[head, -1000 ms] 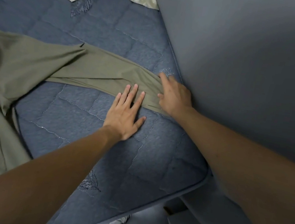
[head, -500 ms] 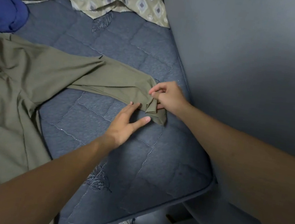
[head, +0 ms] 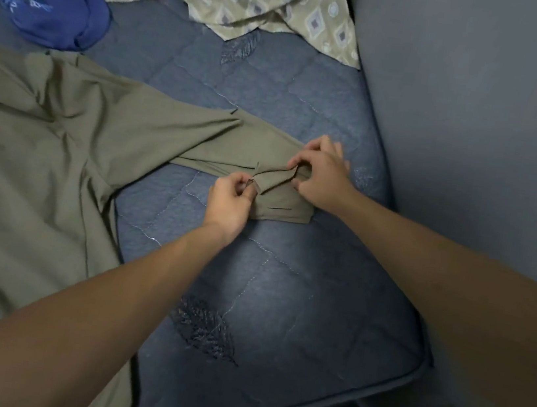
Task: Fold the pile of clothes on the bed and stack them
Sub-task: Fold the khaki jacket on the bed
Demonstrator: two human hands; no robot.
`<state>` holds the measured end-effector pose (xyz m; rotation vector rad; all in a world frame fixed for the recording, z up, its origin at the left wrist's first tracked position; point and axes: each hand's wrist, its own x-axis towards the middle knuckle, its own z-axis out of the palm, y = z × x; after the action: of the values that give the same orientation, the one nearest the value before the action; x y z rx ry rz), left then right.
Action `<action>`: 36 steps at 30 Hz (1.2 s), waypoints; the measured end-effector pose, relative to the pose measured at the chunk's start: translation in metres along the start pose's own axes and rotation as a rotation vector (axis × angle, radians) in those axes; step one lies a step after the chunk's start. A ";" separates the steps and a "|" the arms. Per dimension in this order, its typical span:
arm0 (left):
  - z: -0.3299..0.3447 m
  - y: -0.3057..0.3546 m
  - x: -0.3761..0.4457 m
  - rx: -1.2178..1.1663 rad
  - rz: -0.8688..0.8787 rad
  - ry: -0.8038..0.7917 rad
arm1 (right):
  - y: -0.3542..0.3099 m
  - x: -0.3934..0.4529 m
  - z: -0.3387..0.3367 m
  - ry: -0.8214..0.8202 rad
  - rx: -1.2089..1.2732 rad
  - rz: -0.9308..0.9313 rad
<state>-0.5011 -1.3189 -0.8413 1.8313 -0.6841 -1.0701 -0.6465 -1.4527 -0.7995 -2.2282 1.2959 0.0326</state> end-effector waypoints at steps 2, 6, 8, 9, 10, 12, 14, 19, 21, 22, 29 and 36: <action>-0.017 0.002 0.011 0.018 0.021 -0.029 | -0.003 0.009 0.001 -0.056 -0.028 -0.040; -0.052 0.009 0.043 0.082 0.073 -0.026 | -0.015 0.035 0.003 -0.173 -0.066 -0.010; -0.069 0.013 0.060 0.092 0.097 -0.007 | -0.020 0.046 0.002 -0.188 -0.122 0.031; -0.077 0.014 0.067 0.093 0.105 0.011 | -0.021 0.050 0.001 -0.179 -0.124 0.042; -0.084 0.014 0.074 0.092 0.103 0.034 | -0.022 0.054 0.001 -0.163 -0.105 0.048; -0.098 0.014 0.085 0.087 0.065 0.084 | -0.023 0.062 0.001 -0.119 -0.059 0.053; -0.109 0.013 0.093 0.088 0.017 0.138 | -0.024 0.067 0.004 -0.077 -0.041 0.040; -0.124 0.001 0.102 0.232 -0.032 0.201 | -0.035 0.079 0.015 0.004 0.010 0.011; -0.128 0.003 0.102 0.287 -0.021 0.206 | -0.041 0.081 0.023 0.104 0.035 0.013; -0.131 0.005 0.103 0.351 -0.004 0.219 | -0.044 0.080 0.028 0.162 0.067 0.051; -0.137 0.016 0.080 0.604 0.414 0.451 | -0.060 0.069 0.052 0.313 0.301 0.528; -0.123 -0.002 0.073 0.999 0.704 -0.078 | -0.056 0.070 0.058 0.465 0.427 0.339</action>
<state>-0.3585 -1.3247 -0.8424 2.0237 -1.9781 -0.3019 -0.5497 -1.4593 -0.8432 -1.6860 1.7213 -0.6102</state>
